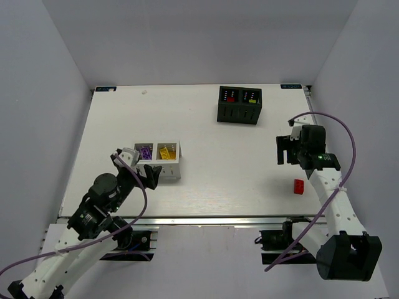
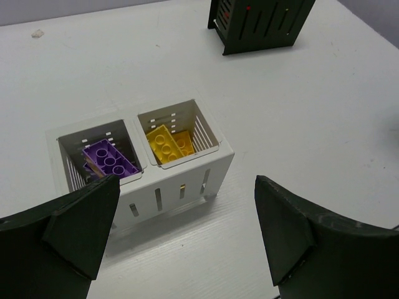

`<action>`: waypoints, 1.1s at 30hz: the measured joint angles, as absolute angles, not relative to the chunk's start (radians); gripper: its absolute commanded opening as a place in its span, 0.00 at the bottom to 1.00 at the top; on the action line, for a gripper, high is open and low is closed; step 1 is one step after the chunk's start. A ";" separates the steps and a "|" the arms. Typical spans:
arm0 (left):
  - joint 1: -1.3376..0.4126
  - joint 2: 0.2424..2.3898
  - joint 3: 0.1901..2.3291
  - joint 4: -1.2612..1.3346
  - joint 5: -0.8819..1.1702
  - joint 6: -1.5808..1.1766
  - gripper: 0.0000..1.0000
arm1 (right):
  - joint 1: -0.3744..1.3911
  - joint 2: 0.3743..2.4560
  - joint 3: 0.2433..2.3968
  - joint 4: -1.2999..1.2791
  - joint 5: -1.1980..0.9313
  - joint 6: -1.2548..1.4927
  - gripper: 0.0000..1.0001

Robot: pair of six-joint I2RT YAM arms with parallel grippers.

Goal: Sort the legos into containers by color

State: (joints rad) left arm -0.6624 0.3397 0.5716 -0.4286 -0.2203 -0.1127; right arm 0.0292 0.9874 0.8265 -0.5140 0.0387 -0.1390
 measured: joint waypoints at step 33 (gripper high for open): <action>-0.663 -0.001 0.513 -0.372 -0.280 -0.120 0.98 | -0.229 1.612 1.006 -0.802 0.151 -0.285 0.79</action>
State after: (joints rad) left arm -0.6632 -0.0013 0.5129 -0.3721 -0.2798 -0.1204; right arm -0.2287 1.6123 1.0058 -0.8021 0.1513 -0.2852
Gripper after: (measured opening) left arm 0.980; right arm 0.807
